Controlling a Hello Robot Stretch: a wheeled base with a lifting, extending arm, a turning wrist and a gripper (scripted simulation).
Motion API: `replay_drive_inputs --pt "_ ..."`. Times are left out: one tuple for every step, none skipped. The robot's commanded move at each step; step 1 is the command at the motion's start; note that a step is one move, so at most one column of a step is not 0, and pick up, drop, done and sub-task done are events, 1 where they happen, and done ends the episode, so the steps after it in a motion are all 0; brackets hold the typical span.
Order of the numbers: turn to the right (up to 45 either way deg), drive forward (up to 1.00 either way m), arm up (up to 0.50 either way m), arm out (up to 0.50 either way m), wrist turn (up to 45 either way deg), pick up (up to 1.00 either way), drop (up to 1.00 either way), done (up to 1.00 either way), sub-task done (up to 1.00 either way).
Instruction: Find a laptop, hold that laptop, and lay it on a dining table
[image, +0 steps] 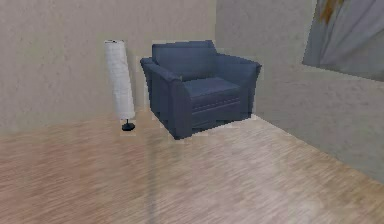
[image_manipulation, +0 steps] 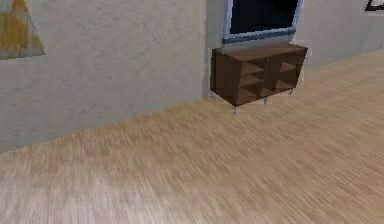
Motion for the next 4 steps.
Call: replay_drive_inputs --pt "12.0 0.0 0.0 0.0 0.0 0.0 0.0 0.0 0.0" --pt "0.0 0.2 0.0 0.0 0.0 0.0 0.0 0.0 0.0" --pt "-45.0 0.0 0.0 0.0 0.0 0.0 0.0 0.0 0.0" --pt "-45.0 0.0 0.0 0.0 0.0 0.0 0.0 0.0 0.0"
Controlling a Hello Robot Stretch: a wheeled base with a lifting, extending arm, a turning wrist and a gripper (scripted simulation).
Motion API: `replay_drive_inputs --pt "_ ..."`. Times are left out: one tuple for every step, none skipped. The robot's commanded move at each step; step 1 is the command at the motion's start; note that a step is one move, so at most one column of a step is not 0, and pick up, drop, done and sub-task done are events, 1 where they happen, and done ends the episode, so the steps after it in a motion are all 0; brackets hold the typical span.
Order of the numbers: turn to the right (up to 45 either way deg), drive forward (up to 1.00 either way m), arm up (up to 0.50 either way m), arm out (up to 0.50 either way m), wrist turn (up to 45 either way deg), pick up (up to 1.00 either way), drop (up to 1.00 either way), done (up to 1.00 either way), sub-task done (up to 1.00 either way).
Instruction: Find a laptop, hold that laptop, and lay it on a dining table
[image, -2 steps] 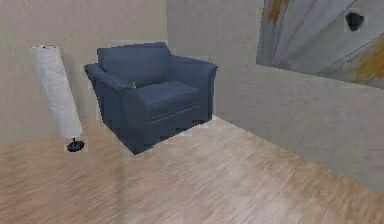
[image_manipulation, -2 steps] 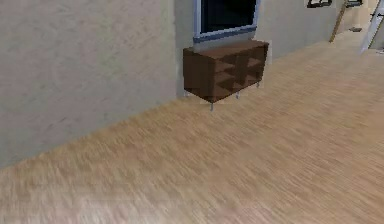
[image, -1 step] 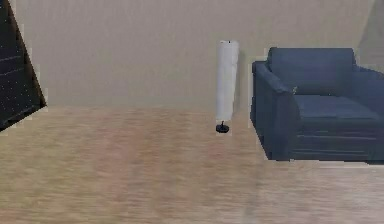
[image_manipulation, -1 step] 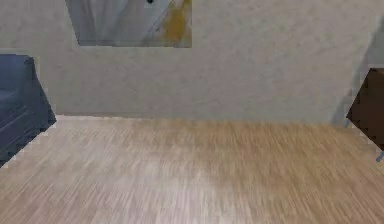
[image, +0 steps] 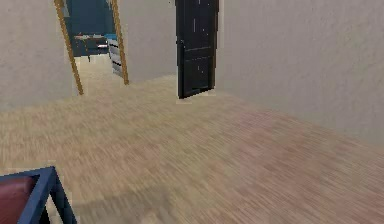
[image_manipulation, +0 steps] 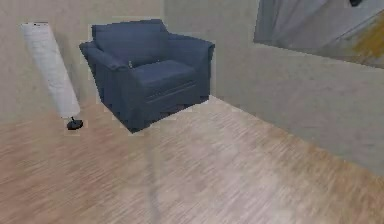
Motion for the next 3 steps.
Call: replay_drive_inputs --pt "0.0 1.0 0.0 0.0 0.0 0.0 0.0 0.0 0.0" --pt "-33.0 0.0 0.0 0.0 0.0 0.0 0.0 0.0 0.0" --pt "0.0 0.05 0.0 0.0 0.0 0.0 0.0 0.0 0.0"
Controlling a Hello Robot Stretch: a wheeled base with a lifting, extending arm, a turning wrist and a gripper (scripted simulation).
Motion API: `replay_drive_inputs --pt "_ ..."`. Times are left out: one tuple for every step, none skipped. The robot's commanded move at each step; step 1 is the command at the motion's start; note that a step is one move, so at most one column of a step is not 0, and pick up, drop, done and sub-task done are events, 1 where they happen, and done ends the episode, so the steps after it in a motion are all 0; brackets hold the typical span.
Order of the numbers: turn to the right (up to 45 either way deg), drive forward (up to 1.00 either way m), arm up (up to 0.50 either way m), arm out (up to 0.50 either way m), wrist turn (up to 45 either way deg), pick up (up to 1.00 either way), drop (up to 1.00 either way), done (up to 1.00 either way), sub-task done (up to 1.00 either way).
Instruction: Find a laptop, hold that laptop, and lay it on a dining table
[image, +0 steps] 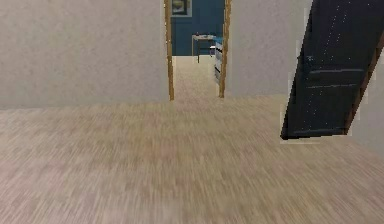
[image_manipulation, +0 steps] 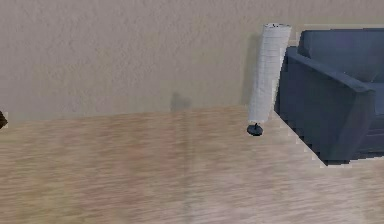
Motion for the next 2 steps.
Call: replay_drive_inputs --pt "9.0 0.0 0.0 0.0 0.0 0.0 0.0 0.0 0.0" --pt "0.0 1.0 0.0 0.0 0.0 0.0 0.0 0.0 0.0"
